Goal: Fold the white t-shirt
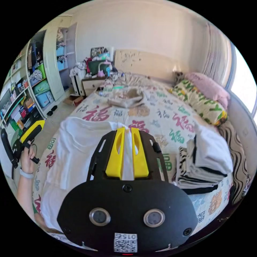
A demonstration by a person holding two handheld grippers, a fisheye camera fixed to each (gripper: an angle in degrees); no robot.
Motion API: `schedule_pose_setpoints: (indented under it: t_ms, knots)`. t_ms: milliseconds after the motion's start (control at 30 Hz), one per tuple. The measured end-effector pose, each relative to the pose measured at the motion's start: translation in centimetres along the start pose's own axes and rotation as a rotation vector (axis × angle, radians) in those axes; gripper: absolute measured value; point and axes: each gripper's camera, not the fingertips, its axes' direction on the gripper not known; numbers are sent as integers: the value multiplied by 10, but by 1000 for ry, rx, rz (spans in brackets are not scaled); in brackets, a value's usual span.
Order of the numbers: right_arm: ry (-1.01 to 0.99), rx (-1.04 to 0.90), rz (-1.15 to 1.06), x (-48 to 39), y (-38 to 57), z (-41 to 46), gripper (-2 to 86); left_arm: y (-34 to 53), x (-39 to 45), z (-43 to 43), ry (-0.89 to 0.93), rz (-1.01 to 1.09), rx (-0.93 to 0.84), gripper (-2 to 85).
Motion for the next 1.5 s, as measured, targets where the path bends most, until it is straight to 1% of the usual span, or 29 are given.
schedule_pose_setpoints:
  t_ms: [33,100,167,200,233,333,400,467,500,567,633,700,733,767,833,900,967,1067,1133,1233,1400,1500]
  knots:
    - [-40,-14,3,10,3,9,67,8,-11,17,27,-25,-21,30]
    - [-61,-31,-20,22,9,11,69,16,-24,25,61,-33,-11,47]
    - [-83,-39,-106,29,21,-1,72,22,-30,18,120,31,0,60]
    - [-108,-45,-177,32,33,-15,77,27,-31,9,169,110,-13,67]
    - [-137,-51,-236,35,50,-32,84,36,-31,-3,191,179,-56,72]
    - [-229,-56,-298,50,105,-79,99,69,-28,-39,268,307,-196,83]
    - [-284,-73,-286,63,142,-103,101,96,-31,-63,350,324,-260,88]
    - [-322,-116,-271,76,182,-117,101,125,-37,-84,427,285,-330,90]
    - [-325,-167,-247,85,206,-119,102,146,-39,-96,486,270,-377,90]
    - [-327,-238,-208,97,239,-117,104,175,-37,-108,505,250,-456,89]
    - [-357,-330,-159,109,269,-106,108,204,-13,-120,431,340,-526,84]
    - [-421,-339,-130,112,280,-103,114,215,16,-124,378,408,-549,80]
    - [-432,-313,-127,111,283,-107,121,220,38,-124,380,451,-567,79]
    - [-432,-316,-135,110,283,-108,125,222,50,-124,377,471,-577,79]
    - [-467,-378,-185,100,283,-111,116,232,87,-130,267,559,-567,78]
    - [-484,-430,-236,89,285,-111,116,239,98,-134,211,572,-546,76]
    - [-436,-430,-250,81,286,-108,113,243,105,-133,169,568,-562,76]
    - [-388,-437,-218,76,281,-103,85,251,139,-129,23,669,-589,75]
    - [-359,-448,-203,71,278,-101,74,261,169,-122,-122,771,-603,74]
    - [-277,-459,-233,59,278,-103,57,276,195,-117,-250,853,-597,70]
    - [-193,-470,-284,39,279,-107,17,286,205,-118,-317,878,-560,73]
    - [-192,-470,-279,37,282,-112,2,289,203,-125,-381,883,-532,77]
